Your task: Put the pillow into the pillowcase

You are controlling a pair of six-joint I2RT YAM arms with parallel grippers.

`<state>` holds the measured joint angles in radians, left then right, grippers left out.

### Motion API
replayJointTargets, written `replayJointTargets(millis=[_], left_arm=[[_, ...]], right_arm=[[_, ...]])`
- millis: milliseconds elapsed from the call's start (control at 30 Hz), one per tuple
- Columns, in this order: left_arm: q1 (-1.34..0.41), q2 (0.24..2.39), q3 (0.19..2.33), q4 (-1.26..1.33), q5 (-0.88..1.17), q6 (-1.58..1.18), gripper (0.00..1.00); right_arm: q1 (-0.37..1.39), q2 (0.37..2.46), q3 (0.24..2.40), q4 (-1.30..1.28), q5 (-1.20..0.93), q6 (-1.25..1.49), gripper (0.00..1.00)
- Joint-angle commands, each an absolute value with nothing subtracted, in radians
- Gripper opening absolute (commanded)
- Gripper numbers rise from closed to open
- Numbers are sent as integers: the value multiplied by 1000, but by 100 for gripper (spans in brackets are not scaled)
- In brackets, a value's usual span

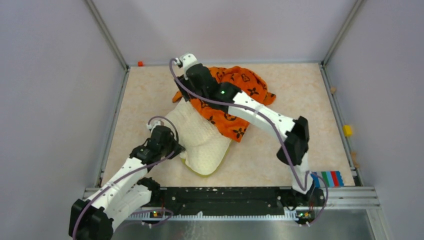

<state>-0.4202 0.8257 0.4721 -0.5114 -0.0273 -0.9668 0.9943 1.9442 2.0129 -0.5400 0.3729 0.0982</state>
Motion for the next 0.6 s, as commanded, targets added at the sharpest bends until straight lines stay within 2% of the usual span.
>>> replayJointTargets(millis=[0,200,367,467,567], left_arm=[[-421,825,440,-482,-11,-994,0],[-422,850,430,-461,-5,-988,0],[-421,876,423,-444,21,-986,0],[-421,882,414,-431,36,-985,0],[-421,881,402,-423,44,-985,0]], right_arm=[[947,2193,2165,-468,351,-97,67],[925,2432,2327,-358,338,-194,71],[900,2546,2396,-362,360,-145,69],[898,2523,2334,-324,360,-117,58],[899,2493,2325,-315,390,-84,31]])
